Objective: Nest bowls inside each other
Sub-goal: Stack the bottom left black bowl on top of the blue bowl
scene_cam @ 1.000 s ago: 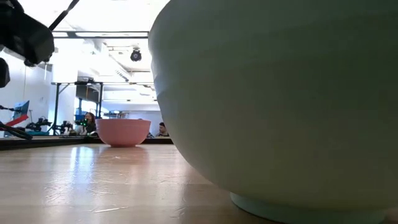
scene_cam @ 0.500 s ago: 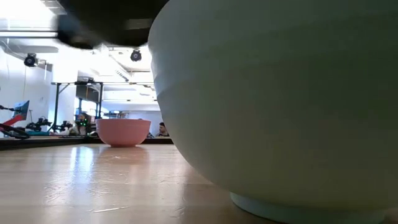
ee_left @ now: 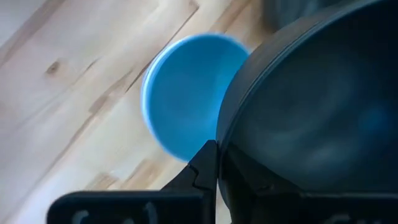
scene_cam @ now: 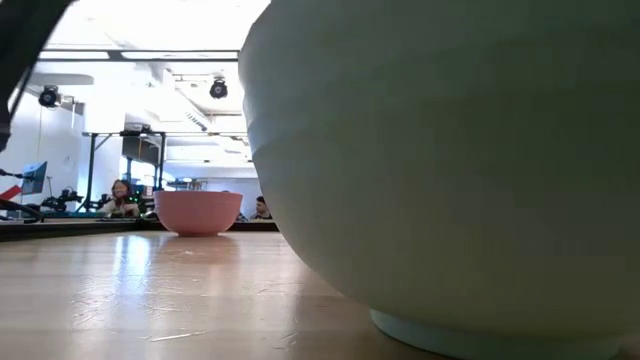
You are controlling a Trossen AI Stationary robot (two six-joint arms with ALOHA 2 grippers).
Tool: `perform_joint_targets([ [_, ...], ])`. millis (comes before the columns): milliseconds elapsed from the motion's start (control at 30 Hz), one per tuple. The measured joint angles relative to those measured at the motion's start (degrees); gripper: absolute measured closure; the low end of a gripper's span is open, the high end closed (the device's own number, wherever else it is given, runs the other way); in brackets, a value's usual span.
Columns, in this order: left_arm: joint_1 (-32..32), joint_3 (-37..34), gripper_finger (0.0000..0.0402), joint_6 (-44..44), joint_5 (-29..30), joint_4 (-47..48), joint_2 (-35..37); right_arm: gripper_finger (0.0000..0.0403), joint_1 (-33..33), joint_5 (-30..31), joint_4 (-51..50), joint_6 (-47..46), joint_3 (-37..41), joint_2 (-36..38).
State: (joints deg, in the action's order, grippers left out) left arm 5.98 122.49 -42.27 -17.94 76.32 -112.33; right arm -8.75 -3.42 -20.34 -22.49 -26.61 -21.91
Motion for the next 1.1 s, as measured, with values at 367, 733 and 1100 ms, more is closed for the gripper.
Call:
perform_joint_targets([
  [367,-0.60,8.90,0.0401,3.84,0.60,11.47,-10.10,0.0346,0.00,-0.02,0.02,0.00,0.04,0.00],
  [733,-0.85,8.18,0.0401,3.74,3.57,6.33,-10.80,0.0346,0.02,0.02,0.02,0.19,0.04,0.00],
  [1100,-1.22,8.10,0.0402,4.02,1.84,7.25,-14.48,0.0346,0.02,0.04,0.02,-0.33,0.04,0.00],
])
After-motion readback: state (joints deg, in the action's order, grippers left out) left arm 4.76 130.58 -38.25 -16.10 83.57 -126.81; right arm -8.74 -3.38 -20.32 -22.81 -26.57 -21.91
